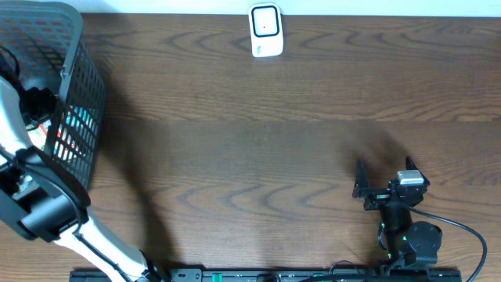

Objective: Scan the item barcode
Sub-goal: 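Reach the left gripper into the grey basket and grasp a snack bag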

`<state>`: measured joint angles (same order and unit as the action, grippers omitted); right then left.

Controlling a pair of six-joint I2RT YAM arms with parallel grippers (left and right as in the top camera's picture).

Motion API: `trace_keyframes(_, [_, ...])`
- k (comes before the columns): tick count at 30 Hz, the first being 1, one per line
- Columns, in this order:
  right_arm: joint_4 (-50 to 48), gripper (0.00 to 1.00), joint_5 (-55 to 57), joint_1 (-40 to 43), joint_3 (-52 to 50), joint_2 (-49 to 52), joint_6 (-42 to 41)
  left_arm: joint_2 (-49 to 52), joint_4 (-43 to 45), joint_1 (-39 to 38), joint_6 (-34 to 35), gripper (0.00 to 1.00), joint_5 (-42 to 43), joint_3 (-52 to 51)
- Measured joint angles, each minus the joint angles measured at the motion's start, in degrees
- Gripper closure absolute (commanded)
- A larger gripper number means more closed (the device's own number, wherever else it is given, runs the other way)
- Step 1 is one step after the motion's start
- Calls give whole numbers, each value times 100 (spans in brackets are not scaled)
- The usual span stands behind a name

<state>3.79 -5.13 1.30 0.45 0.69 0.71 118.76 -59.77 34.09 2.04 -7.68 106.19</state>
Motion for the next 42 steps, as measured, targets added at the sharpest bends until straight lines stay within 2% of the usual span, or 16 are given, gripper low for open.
trace_keyframes(6, [2,1,0,0,0,0,0,664,284,0,-83,3,-2,0])
trace_keyframes(7, [2,1,0,2,0,0,0,767,308,0,-85,8,-2,0])
trace_keyframes(10, [0,1,0,0,0,0,0,929,323,4,-94,42,-17,0])
trace_keyframes(12, [0,1,0,0,0,0,0,955,332,4,-153,57,-2,0])
trace_keyframes(15, [0,1,0,0,0,0,0,957,337,-17,-212,59,-15,2])
trace_keyframes(17, [0,1,0,2,0,0,0,949,330,-17,-199,69,-15,2])
trace_keyframes(19, [0,1,0,2,0,0,0,901,313,-17,-170,88,-15,2])
trace_keyframes(25, [0,1,0,2,0,0,0,345,299,-11,-129,90,-2,-2])
trace_keyframes(32, [0,1,0,2,0,0,0,-1204,380,-11,149,92,0,-2])
trace_keyframes(36, [0,1,0,2,0,0,0,-2131,483,-9,614,92,4,-2])
trace_keyframes(42, [2,1,0,2,0,0,0,-3174,610,0,1668,92,173,-2])
